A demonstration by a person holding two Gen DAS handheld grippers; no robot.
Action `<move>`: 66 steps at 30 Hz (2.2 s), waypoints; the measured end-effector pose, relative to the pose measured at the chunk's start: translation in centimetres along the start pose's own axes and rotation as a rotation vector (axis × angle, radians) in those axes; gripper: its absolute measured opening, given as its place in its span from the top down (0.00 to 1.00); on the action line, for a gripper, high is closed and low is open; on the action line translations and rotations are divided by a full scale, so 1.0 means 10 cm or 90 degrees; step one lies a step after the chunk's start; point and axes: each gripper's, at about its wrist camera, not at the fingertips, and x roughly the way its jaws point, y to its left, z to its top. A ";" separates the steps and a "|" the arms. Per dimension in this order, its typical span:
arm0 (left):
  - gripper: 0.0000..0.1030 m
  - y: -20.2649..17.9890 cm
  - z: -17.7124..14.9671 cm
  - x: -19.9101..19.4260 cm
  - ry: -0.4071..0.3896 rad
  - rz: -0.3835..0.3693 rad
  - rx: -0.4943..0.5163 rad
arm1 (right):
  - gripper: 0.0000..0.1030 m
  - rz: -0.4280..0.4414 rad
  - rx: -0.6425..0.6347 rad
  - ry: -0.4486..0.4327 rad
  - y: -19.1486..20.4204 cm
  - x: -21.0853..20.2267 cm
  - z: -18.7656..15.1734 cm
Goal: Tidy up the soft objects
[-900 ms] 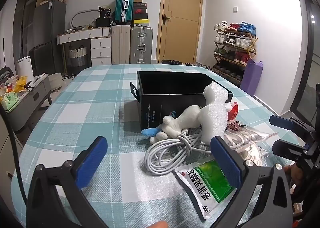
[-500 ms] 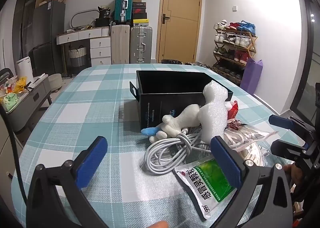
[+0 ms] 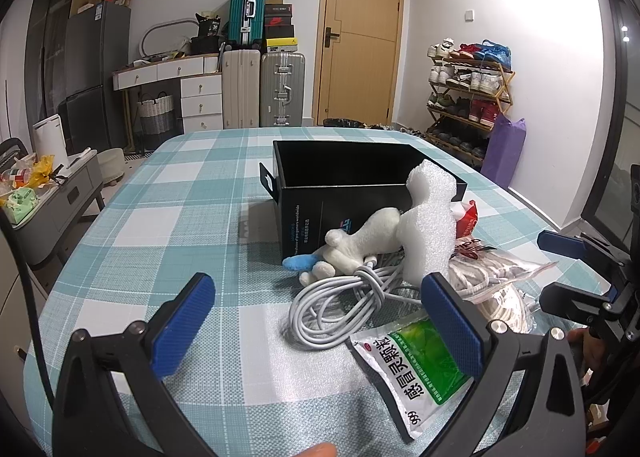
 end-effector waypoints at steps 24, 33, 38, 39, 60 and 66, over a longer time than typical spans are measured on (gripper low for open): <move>0.00 -0.02 -0.01 0.01 0.001 0.003 0.003 | 0.00 -0.002 -0.006 0.005 0.01 0.02 -0.01; 0.00 -0.03 -0.01 0.01 0.001 0.003 0.005 | 0.00 -0.002 -0.006 0.006 0.02 0.02 -0.01; 0.00 -0.03 0.00 -0.02 0.001 0.003 0.005 | 0.00 -0.003 -0.007 0.008 0.02 0.03 -0.02; 0.00 -0.03 0.00 -0.02 0.001 0.004 0.005 | 0.00 -0.002 -0.007 0.008 0.02 0.03 -0.02; 0.00 -0.06 0.00 -0.02 0.001 0.003 0.006 | 0.00 -0.004 -0.012 0.003 0.03 0.02 -0.01; 0.00 -0.11 -0.01 -0.04 0.000 0.005 0.009 | 0.00 -0.008 -0.016 0.001 0.04 0.02 0.01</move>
